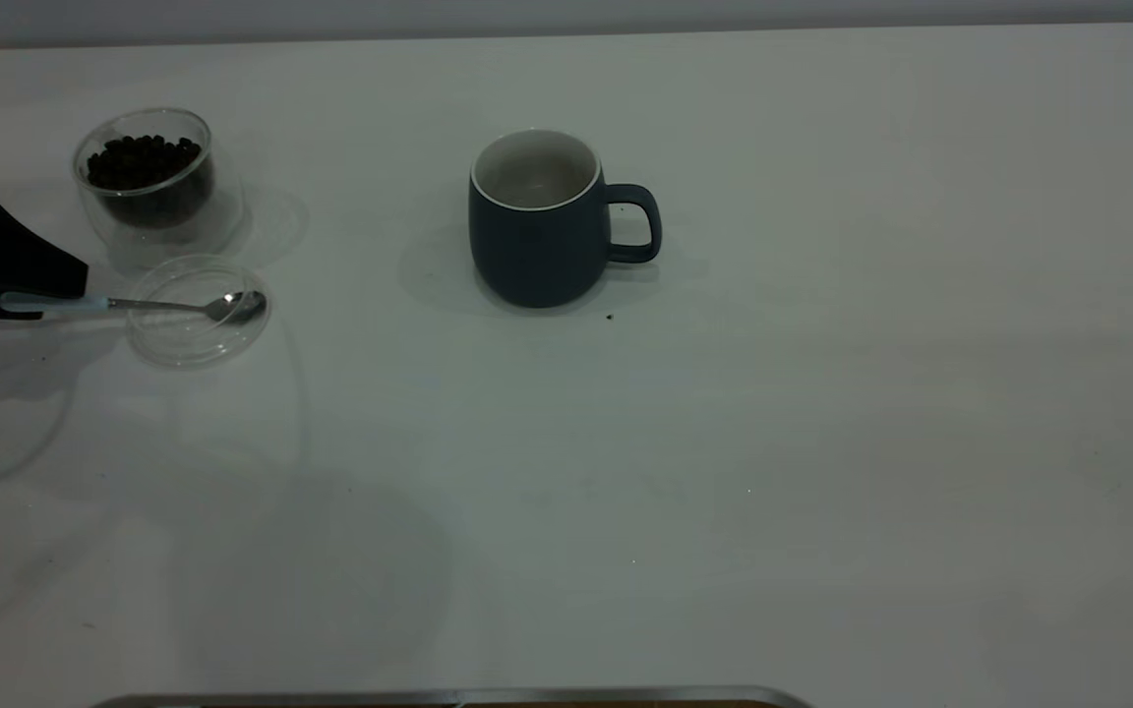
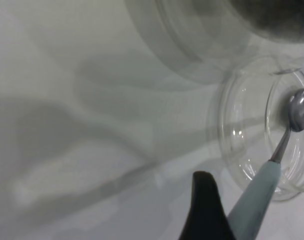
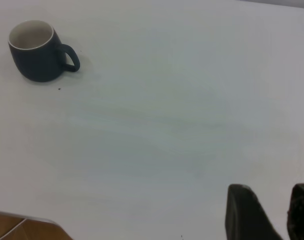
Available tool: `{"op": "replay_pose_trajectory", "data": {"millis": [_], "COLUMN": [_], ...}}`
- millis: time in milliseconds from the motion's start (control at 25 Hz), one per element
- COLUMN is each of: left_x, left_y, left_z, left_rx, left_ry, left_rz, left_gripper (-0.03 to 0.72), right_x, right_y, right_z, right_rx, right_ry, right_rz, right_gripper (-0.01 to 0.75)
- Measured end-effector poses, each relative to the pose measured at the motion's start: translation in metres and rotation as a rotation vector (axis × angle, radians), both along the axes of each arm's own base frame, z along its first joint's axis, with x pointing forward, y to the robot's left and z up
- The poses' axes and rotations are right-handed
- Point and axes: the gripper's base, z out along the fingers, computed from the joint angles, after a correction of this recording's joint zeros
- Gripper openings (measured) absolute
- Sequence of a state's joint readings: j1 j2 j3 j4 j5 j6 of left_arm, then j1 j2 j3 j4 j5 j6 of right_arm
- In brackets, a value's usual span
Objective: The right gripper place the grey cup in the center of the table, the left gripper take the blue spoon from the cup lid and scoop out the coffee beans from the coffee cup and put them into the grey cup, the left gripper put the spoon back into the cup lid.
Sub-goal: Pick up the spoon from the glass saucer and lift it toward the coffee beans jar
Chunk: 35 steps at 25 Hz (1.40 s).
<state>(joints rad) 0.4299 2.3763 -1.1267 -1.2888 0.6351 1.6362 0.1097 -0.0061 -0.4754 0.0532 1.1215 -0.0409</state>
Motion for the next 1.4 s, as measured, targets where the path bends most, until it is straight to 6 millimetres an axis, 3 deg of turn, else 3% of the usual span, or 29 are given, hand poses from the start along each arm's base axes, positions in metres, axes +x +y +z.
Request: {"op": "replay_pose_trajectory", "data": {"millis": [600, 840, 1120, 1400], "left_x": [-0.0025, -0.0026, -0.003, -0.0031], "left_y": [-0.0009, -0.0009, -0.0045, -0.0079], "left_z": [-0.0058, -0.0061, -0.0031, 0.002], "left_rx": [-0.009, -0.009, -0.056, -0.1], "left_ry": [0.027, 0.028, 0.022, 0.012], "left_rz": [0.003, 0.003, -0.013, -0.035], "left_gripper": [0.583, 0.452, 0.204, 0.159], "right_x": [0.0, 0.0, 0.0, 0.0], "right_y": [0.0001, 0.0001, 0.0001, 0.0001], "right_z": [0.0, 0.0, 0.0, 0.0], "right_rx": [0.001, 0.001, 0.001, 0.001], "right_ry": [0.0, 0.0, 0.0, 0.0], "right_rz": [0.0, 0.0, 0.0, 0.0], "right_gripper": [0.242, 0.242, 0.242, 0.242]}}
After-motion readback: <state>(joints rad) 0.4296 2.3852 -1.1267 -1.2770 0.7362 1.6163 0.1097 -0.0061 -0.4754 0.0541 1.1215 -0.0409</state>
